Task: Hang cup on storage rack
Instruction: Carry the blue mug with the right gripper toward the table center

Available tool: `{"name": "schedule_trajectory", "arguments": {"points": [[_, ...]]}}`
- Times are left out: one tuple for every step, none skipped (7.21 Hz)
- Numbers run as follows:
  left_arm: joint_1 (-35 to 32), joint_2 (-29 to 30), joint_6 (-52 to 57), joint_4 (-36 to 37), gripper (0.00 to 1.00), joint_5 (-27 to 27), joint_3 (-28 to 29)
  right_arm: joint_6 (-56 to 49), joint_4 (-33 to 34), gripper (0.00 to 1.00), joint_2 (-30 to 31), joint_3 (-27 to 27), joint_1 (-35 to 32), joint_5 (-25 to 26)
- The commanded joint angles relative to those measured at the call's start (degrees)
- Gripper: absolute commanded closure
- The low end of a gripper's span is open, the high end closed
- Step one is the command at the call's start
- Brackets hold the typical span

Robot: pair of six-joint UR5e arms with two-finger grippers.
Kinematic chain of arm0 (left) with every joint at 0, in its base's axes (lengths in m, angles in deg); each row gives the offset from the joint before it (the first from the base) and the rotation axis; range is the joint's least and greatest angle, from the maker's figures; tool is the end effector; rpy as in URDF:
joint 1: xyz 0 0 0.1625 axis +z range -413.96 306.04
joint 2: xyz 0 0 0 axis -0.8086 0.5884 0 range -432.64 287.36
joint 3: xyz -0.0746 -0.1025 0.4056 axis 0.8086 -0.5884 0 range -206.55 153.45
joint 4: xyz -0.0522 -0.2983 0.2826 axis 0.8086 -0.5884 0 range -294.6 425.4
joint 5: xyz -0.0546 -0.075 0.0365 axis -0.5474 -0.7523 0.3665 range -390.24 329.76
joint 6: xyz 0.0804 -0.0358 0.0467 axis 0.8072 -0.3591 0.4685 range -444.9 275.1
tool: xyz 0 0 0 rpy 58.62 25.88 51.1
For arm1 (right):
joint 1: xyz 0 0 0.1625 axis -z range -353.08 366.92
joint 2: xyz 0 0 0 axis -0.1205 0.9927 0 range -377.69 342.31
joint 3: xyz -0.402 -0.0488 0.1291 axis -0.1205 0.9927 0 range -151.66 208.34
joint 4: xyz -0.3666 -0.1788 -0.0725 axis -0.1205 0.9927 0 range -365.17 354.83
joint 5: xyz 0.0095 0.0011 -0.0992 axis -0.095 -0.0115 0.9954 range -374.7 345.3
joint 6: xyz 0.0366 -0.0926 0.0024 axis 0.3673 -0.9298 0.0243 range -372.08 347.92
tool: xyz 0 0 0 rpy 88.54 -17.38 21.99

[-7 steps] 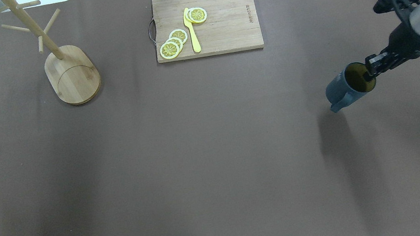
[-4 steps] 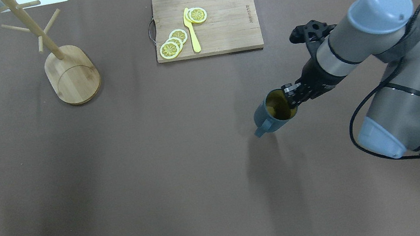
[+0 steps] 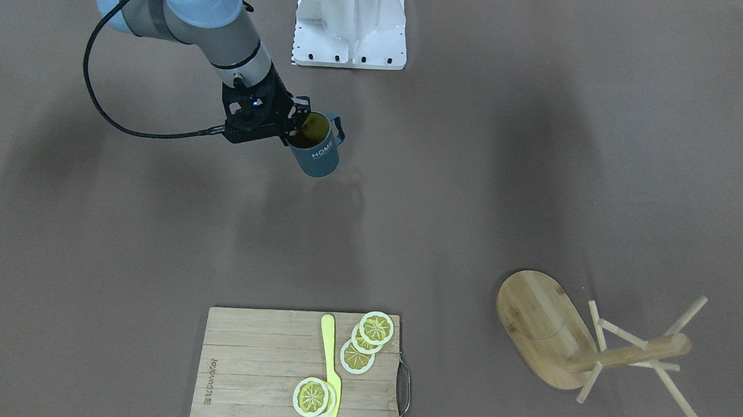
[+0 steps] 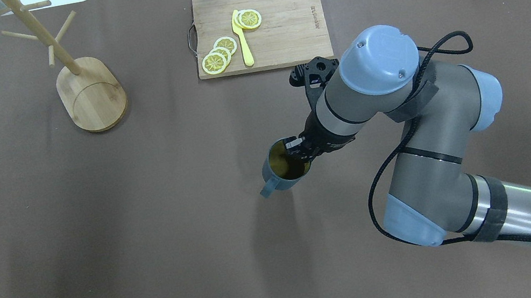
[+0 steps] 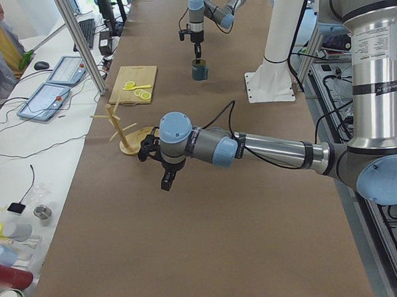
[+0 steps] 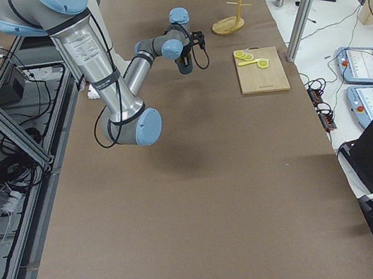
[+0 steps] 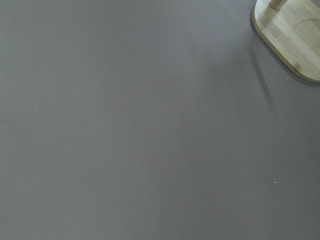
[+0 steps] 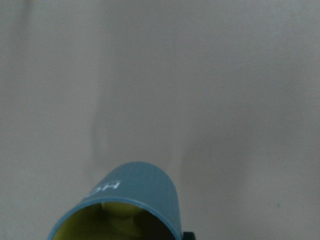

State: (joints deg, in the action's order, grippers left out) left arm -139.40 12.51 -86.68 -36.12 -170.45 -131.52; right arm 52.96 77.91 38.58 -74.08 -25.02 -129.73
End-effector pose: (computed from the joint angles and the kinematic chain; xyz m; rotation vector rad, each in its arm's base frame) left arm -0.0195 -0.4694 0.5394 0.3052 0.8845 0.2103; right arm -0.4946 -0.4159 0.2076 0.0780 -0.9927 -0.0908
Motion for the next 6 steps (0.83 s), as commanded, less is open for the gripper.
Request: {"name": "schedule_trajectory", "arguments": {"points": [[3.6,0.2,-5.8,-6.9,0.03,-0.5,0.0,2.8,-0.1,1.0,-5.5,6.4,1.5,2.3],[6.0,0.2,-9.3,-12.2,0.03,-0.5,-0.1,2.9,-0.1,1.0,-5.6,6.9,2.2,3.0],[8.7,0.3,-14.9,-17.6,0.03,-0.4,0.0,2.9,-0.1,1.0,-5.6,7.1,2.8,3.0],[10.1,0.3,-20.0,-22.6,0.03,-0.5,-0.1,2.9,-0.1,0.89,-5.6,7.1,3.0,3.0],[12.7,1.3,-25.6,-27.1,0.03,-1.3,-0.2,2.8,-0.3,0.68,-5.6,7.1,3.1,3.0],[15.3,4.1,-29.6,-29.4,0.03,-1.3,-0.2,2.8,-0.3,0.4,-5.6,7.0,3.1,2.9]]}}
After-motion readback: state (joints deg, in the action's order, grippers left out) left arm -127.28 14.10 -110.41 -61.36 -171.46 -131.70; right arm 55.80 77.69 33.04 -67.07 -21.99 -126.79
